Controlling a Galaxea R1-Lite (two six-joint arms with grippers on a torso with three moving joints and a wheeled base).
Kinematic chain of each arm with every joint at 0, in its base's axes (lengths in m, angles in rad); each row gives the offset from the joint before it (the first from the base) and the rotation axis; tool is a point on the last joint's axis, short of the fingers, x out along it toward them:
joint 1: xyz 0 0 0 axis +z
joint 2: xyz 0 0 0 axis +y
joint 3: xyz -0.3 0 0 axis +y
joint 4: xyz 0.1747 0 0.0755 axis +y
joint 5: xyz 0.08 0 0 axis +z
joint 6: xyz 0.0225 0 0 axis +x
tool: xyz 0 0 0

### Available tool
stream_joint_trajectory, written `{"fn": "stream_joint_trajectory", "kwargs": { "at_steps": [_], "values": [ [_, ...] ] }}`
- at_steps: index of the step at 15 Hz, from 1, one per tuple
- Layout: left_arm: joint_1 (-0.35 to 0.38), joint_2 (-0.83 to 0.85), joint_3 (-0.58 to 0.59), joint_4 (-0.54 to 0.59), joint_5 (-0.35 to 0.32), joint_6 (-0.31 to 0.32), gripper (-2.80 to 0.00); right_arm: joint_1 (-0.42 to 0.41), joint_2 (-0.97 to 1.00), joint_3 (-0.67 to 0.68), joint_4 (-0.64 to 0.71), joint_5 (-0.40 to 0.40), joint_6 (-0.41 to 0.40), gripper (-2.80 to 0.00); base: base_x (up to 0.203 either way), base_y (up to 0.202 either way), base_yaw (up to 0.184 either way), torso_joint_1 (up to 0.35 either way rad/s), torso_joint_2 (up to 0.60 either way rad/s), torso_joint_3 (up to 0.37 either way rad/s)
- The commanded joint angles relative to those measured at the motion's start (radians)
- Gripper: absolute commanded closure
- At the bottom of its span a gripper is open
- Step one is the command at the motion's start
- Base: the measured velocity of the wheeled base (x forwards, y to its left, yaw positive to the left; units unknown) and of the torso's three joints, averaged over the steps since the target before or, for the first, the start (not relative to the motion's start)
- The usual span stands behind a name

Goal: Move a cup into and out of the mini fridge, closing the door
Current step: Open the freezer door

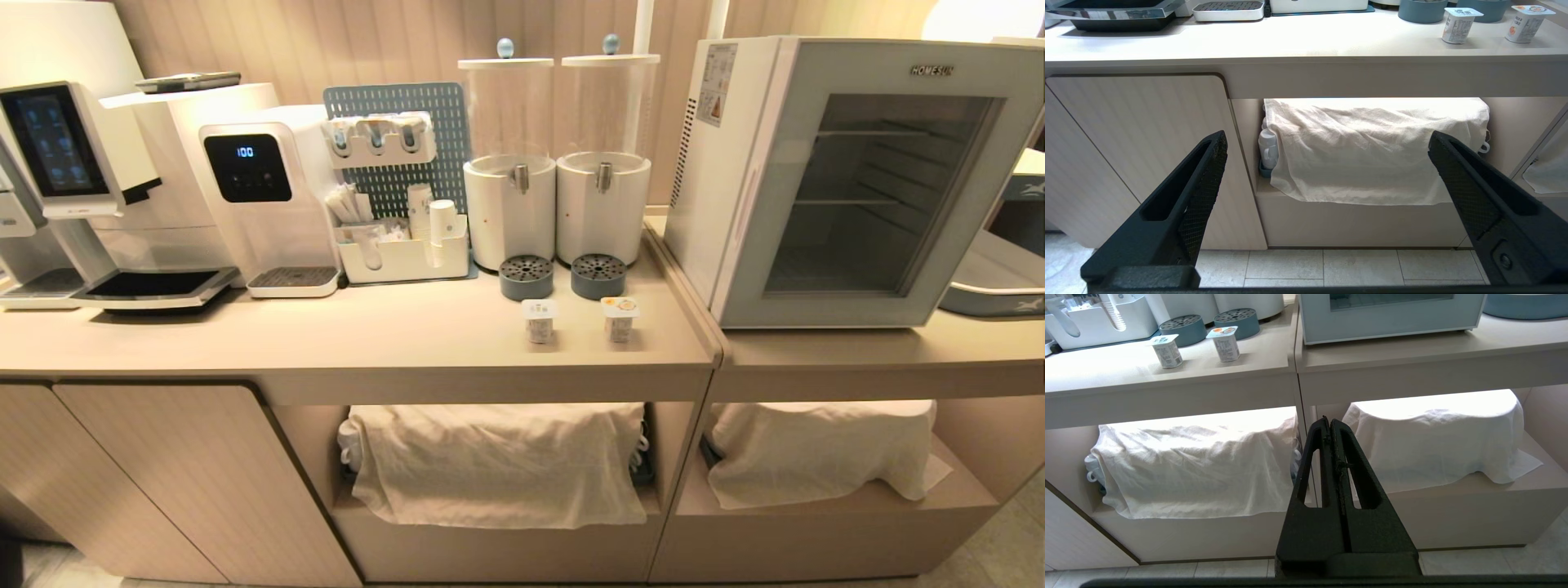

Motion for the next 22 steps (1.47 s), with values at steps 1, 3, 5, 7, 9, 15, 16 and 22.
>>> {"fn": "stream_joint_trajectory", "kwargs": {
  "at_steps": [1,3,5,7,9,15,16,22],
  "values": [
    [0.001,0.0,0.0,0.0,0.001,0.0,-2.8,0.0,0.002,0.0,0.001,0.0,0.0,0.0,0.0,0.0,0.0,0.0,0.0,0.0],
    [0.001,0.0,0.0,-0.001,0.001,0.003,-2.8,0.0,0.002,-0.002,0.004,0.0,-0.001,0.0,0.0,0.0,0.0,0.0,0.0,0.0],
    [0.0,0.0,-0.002,0.006,0.004,0.006,-2.8,0.0,0.003,-0.002,0.005,0.0,-0.001,0.0,0.0,0.0,0.0,0.0,0.0,0.0],
    [-0.001,0.0,-0.003,0.011,0.004,0.007,-2.8,0.0,0.003,-0.002,0.007,0.002,-0.003,0.0,0.002,-0.122,0.003,0.0,0.0,0.002],
    [0.001,0.0,-0.005,0.015,0.005,0.009,-2.8,0.0,0.002,-0.002,0.007,0.002,-0.003,0.0,0.0,-0.191,0.001,0.007,0.0,0.008],
    [-0.001,0.0,-0.005,0.015,0.005,0.009,-2.8,0.0,0.003,-0.002,0.007,0.002,-0.003,0.0,0.0,-0.195,-0.001,0.005,0.0,0.002],
    [0.001,0.0,-0.005,0.015,0.005,0.009,-2.8,0.0,0.003,-0.002,0.007,0.001,-0.003,0.0,0.0,-0.19,-0.003,0.001,0.0,-0.001],
    [0.001,0.0,-0.005,0.015,0.005,0.01,-2.8,0.0,0.003,-0.002,0.007,0.002,-0.003,0.0,0.0,-0.196,-0.002,0.0,0.0,0.004]
  ]
}}
